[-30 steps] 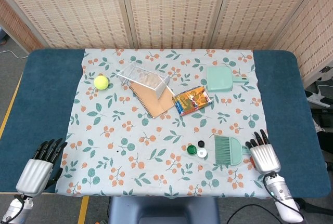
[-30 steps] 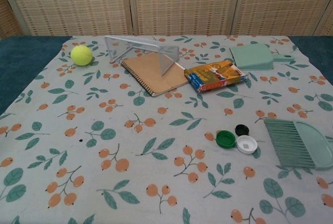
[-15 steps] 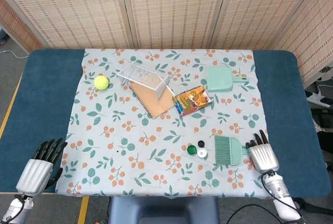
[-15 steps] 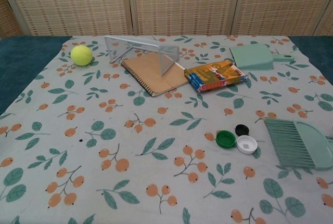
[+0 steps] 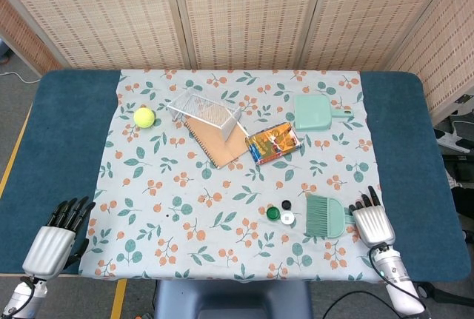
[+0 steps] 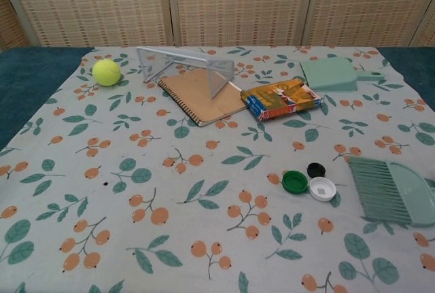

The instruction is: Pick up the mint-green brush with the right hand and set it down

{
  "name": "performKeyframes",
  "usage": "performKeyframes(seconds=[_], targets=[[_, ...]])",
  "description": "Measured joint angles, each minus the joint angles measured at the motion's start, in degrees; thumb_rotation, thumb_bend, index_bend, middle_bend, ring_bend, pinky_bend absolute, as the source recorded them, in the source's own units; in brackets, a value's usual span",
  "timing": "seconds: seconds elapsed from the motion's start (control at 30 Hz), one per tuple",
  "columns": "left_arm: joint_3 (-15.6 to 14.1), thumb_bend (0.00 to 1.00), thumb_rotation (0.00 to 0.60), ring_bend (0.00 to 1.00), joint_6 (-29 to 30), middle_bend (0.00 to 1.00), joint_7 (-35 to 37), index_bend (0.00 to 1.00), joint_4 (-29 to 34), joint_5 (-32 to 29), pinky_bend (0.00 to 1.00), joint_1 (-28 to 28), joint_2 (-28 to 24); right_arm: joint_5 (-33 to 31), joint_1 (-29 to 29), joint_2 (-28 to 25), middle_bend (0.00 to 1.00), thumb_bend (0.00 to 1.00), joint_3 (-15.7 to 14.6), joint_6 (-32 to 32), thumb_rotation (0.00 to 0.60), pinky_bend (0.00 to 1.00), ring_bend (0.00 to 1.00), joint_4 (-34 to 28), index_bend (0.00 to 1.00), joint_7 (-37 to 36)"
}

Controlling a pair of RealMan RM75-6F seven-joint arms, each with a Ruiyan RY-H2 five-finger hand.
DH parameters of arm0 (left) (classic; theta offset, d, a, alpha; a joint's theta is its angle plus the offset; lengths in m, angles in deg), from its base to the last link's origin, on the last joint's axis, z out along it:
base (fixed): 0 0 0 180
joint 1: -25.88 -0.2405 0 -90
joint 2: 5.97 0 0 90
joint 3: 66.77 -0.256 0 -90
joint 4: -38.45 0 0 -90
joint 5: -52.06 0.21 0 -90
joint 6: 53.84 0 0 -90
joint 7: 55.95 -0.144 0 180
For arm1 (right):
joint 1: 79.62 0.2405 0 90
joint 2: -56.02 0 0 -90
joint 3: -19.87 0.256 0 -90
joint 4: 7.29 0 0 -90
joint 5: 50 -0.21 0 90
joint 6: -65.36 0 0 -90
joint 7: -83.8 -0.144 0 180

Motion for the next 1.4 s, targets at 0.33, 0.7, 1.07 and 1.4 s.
performKeyframes(seconds=[0.33, 0.7, 1.07, 1.4], targets=[[-0.03, 0.42, 0.600, 0.00, 0.08, 0.00, 0.08, 0.00, -0.01, 0.08, 0.09, -0.03, -0.03, 1.15, -0.46, 1.03, 0.70, 0.38, 0.42, 3.43, 0.600, 0.00, 0.43, 1.19, 0.85, -1.98], [-0.06, 0.42, 0.600, 0.00, -0.04, 0.00, -0.20, 0.00, 0.06, 0.14, 0.09, 0.01, 0.16, 8.31, 1.68, -3.67, 0.79, 0.47, 0.51, 8.12, 0.600, 0.00, 0.54, 0.86, 0.95, -5.77], [-0.06, 0.43, 0.600, 0.00, 0.03, 0.00, -0.81, 0.00, 0.30, 0.42, 0.09, 0.04, 0.56, 16.35, 7.44, -14.11, 0.80, 0.47, -0.04, 5.92, 0.600, 0.00, 0.55, -13.32, 0.95, 3.27], [0.01, 0.43, 0.600, 0.00, -0.24, 0.00, -0.84, 0.00, 0.28, 0.14, 0.09, 0.14, 0.73, 17.62, 14.61, -18.67, 0.80, 0.47, 0.89, -9.41, 0.600, 0.00, 0.55, -29.76, 0.95, 31.45]])
